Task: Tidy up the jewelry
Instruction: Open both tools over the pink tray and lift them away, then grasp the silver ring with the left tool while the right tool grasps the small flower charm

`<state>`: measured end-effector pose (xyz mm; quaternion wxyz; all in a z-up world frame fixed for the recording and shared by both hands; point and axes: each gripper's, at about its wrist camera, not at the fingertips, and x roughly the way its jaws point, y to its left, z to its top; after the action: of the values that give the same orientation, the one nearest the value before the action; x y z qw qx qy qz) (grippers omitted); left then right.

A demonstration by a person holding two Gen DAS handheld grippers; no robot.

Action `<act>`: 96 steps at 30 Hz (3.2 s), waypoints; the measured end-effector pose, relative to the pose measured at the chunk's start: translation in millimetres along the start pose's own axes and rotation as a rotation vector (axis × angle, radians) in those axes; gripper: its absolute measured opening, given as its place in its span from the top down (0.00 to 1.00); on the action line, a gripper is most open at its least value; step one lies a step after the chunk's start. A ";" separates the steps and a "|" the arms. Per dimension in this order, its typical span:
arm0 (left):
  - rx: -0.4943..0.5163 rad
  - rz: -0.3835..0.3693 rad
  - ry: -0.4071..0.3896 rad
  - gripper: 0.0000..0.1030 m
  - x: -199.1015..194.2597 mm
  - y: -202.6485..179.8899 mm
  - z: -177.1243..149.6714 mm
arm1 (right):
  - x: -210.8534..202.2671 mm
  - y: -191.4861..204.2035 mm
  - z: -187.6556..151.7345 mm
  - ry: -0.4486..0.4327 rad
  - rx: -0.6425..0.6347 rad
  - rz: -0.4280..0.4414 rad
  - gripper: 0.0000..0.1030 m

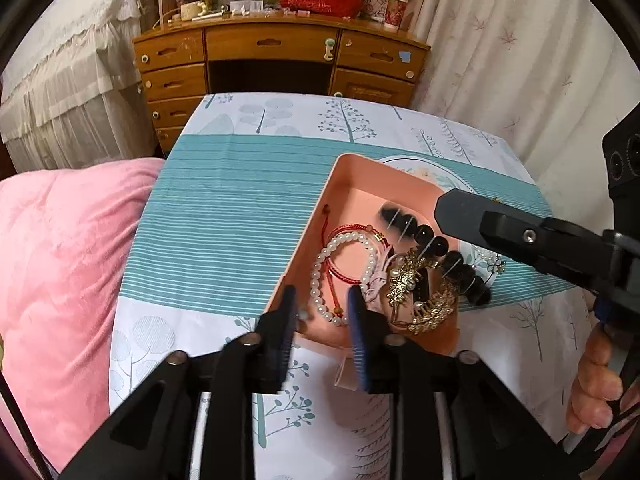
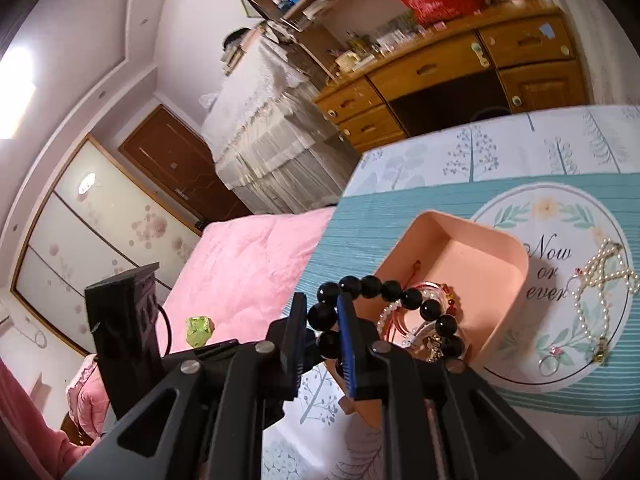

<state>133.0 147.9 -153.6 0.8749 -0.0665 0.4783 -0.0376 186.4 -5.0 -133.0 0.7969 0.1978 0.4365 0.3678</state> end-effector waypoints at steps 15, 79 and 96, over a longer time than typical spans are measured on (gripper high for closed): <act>-0.046 -0.098 0.090 0.43 9.1 -5.5 -1.1 | -8.6 -17.1 -4.0 0.010 0.041 -0.170 0.53; 0.109 0.071 -0.018 0.87 103.5 -179.6 -9.7 | -53.7 -150.8 -4.3 0.207 -0.192 -0.302 0.76; 0.099 0.045 0.004 0.98 100.1 -175.6 -11.8 | -66.4 -146.5 1.4 0.161 -0.166 -0.318 0.76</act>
<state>176.8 -39.5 -216.4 0.8769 -0.0124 0.4788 -0.0416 225.0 -150.8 -189.0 0.8211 0.0301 0.4927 0.2867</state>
